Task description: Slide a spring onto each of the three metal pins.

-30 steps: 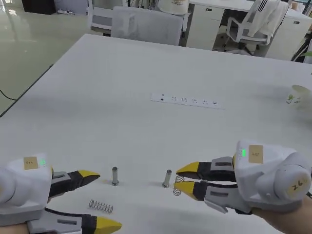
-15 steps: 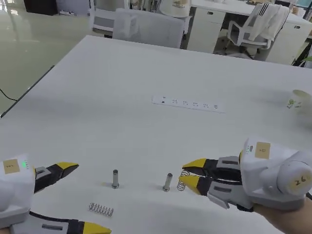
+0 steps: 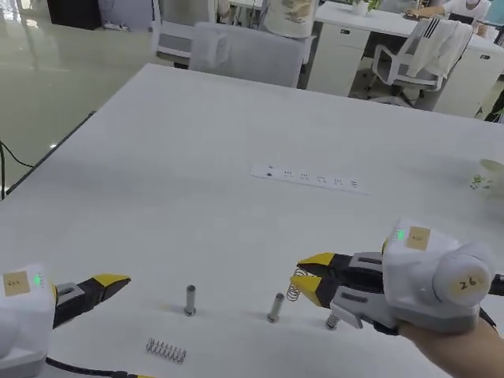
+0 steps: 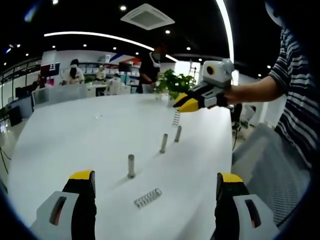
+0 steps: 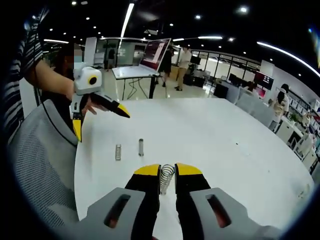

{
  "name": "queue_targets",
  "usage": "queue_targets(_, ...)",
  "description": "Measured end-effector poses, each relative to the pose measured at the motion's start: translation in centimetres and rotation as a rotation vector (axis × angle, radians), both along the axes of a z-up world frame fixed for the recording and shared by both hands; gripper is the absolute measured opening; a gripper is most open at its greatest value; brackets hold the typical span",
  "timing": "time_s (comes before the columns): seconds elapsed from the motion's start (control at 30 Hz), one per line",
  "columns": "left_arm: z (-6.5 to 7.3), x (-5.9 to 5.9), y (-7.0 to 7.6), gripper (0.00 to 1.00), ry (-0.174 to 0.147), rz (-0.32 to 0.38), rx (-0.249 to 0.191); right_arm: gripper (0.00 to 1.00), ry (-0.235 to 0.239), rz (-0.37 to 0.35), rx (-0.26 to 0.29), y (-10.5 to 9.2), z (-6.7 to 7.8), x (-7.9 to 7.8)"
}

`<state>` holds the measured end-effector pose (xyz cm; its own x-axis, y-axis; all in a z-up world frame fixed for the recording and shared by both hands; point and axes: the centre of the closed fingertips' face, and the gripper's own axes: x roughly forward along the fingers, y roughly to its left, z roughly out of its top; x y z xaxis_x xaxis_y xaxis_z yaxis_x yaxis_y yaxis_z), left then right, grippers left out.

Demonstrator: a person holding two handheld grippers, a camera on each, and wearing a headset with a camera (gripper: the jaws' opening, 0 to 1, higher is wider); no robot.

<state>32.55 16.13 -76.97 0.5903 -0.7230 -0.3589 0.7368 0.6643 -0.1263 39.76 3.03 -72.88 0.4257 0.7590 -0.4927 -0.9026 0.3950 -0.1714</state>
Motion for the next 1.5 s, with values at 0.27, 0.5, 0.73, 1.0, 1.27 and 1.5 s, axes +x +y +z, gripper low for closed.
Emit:
queue_targets(0.27, 0.0, -0.2, -0.1, 0.98, 0.004, 0.0, -0.01, 0.08, 0.011, -0.017, -0.001, 0.6, -0.8, 0.8)
queue_targets(0.5, -0.1, -0.3, -0.1, 0.95, 0.007, 0.002, -0.012, 0.08, 0.012, -0.025, -0.008, 1.0, -1.2, 1.2)
queue_targets(0.73, 0.3, -0.1, 0.1, 0.94, -0.001, 0.011, -0.012, 0.08, 0.003, -0.003, -0.07, 1.1, -3.2, 1.2)
queue_targets(1.0, 0.3, 0.0, 0.6, 0.94, 0.0, 0.032, -0.012, 0.08, 0.035, -0.009, -0.083, 1.4, -5.5, 1.5)
queue_targets(1.27, -0.1, -0.3, 0.9, 0.94, 0.011, 0.043, -0.002, 0.08, 0.072, -0.006, -0.118, 1.5, -8.0, 1.3)
queue_targets(1.5, 0.0, -0.2, 0.8, 0.93, 0.014, 0.046, -0.007, 0.08, 0.081, -0.009, -0.143, 1.1, -8.6, 1.3)
